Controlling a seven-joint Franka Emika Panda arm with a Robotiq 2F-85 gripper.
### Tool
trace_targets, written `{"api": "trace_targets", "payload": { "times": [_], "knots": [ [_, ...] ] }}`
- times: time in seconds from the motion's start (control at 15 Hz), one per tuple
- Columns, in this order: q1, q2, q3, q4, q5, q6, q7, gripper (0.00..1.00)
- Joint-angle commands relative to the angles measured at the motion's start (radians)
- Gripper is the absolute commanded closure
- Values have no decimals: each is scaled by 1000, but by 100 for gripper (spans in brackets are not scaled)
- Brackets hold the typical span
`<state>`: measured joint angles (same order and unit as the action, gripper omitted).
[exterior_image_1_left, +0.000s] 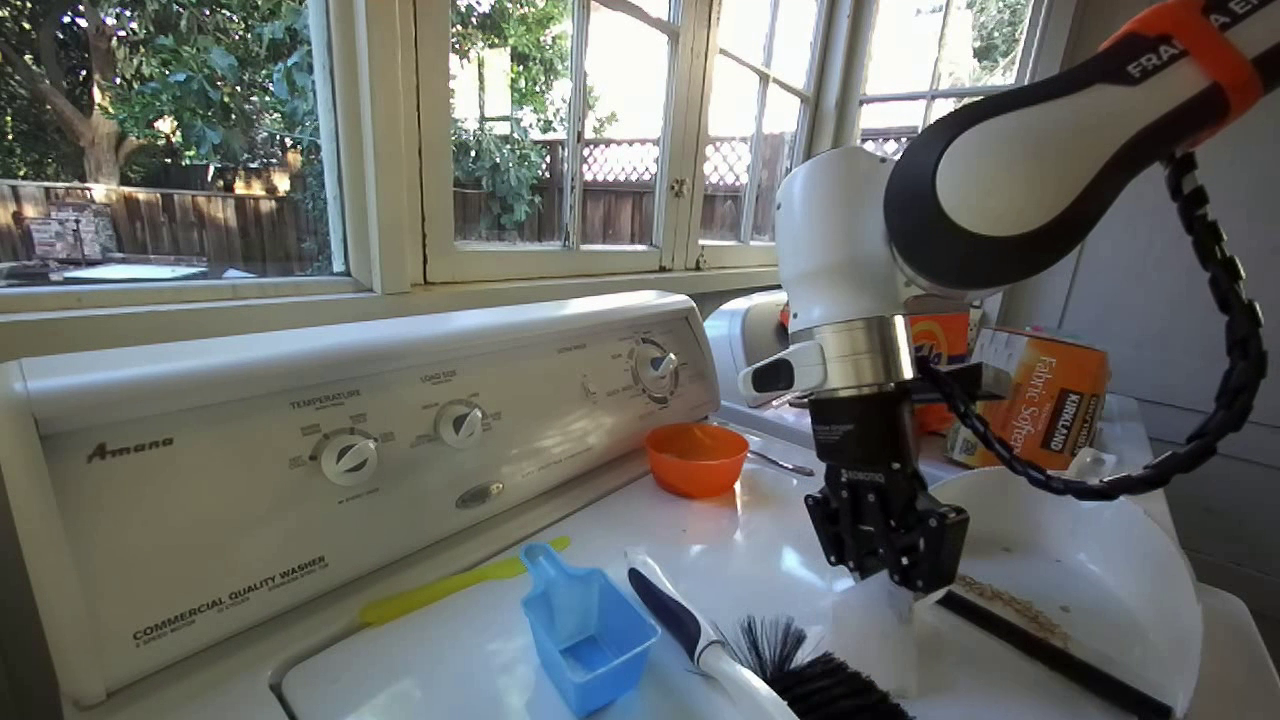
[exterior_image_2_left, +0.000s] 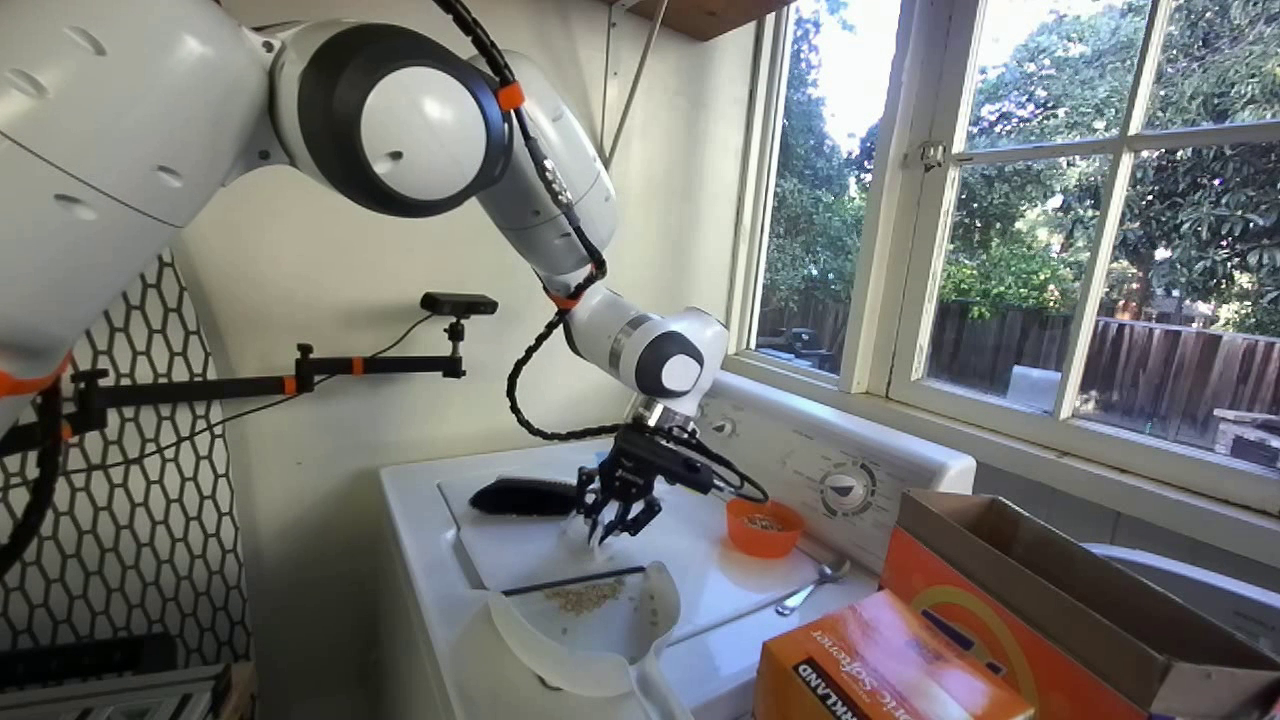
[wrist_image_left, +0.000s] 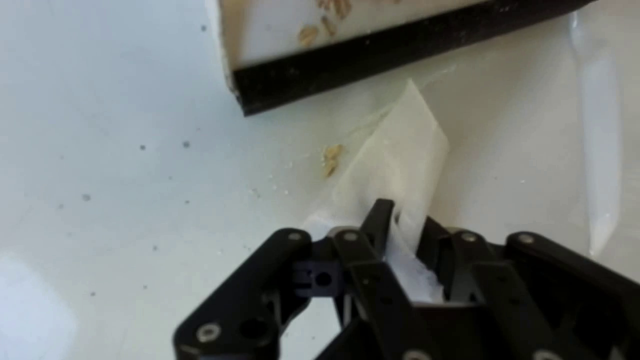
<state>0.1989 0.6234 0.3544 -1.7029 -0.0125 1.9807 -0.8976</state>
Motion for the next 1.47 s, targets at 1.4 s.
{"api": "trace_targets", "payload": {
  "times": [1.4],
  "knots": [
    [0, -37, -23, -76, 14, 219, -3, 97]
  ]
}}
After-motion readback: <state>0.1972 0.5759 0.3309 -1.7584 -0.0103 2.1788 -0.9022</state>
